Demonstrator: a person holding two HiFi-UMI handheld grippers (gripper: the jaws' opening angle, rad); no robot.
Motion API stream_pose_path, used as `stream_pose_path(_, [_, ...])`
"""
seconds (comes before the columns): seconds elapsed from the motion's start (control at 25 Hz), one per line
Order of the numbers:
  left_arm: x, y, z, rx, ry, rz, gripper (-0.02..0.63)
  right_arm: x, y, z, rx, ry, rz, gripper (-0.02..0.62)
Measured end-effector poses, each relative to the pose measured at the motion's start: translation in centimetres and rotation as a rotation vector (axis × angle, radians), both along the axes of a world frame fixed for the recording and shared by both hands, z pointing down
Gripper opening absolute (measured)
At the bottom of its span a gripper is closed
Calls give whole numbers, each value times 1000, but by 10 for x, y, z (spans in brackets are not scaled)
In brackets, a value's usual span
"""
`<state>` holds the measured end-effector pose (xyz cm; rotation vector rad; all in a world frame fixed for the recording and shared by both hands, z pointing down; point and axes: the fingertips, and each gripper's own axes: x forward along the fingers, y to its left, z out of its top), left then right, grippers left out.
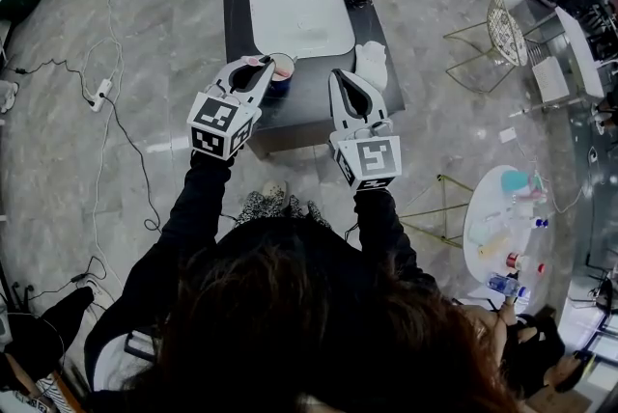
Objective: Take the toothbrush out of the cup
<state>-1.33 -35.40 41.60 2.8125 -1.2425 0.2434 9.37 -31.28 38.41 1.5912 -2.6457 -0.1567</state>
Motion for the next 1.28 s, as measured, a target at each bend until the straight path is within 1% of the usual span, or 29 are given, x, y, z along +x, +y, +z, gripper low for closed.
stream_pose_path(0.2, [-2,13,-22,10,9,27,31,-3,4,-4,4,15,-9,5])
stream_pose_path(0.32, [-1,18,-31,21,2,38,31,-5,7,-4,6,20,-17,5])
stream_pose_path(0.44, [2,22,-35,-3,17,45,29,-8,9,1,3,24,-34,5])
stream_pose_path(0.56, [4,26,-39,-21,33,51,29,-13,10,7,-11,33,-69,5])
stream_pose_path(0.76, [8,29,-50,-13,22,63,29,-28,15,19,-68,51,-161,10])
stream_pose_path(0.8, [9,31,-52,-12,21,68,29,-30,15,22,-77,55,-170,34])
stream_pose_path(0.84, [11,32,-53,-14,22,74,29,-31,16,25,-84,58,-177,74])
stream_pose_path(0.92, [14,36,-55,-20,30,89,29,-33,16,30,-95,64,-186,118])
stream_pose_path(0.96, [16,38,-56,-23,35,98,29,-34,16,33,-100,71,-190,130])
stream_pose_path(1.2, [29,50,-66,-39,43,164,29,-42,17,47,-129,123,-207,140])
stream_pose_path(1.28, [33,54,-68,-54,59,189,29,-43,16,50,-135,131,-205,140])
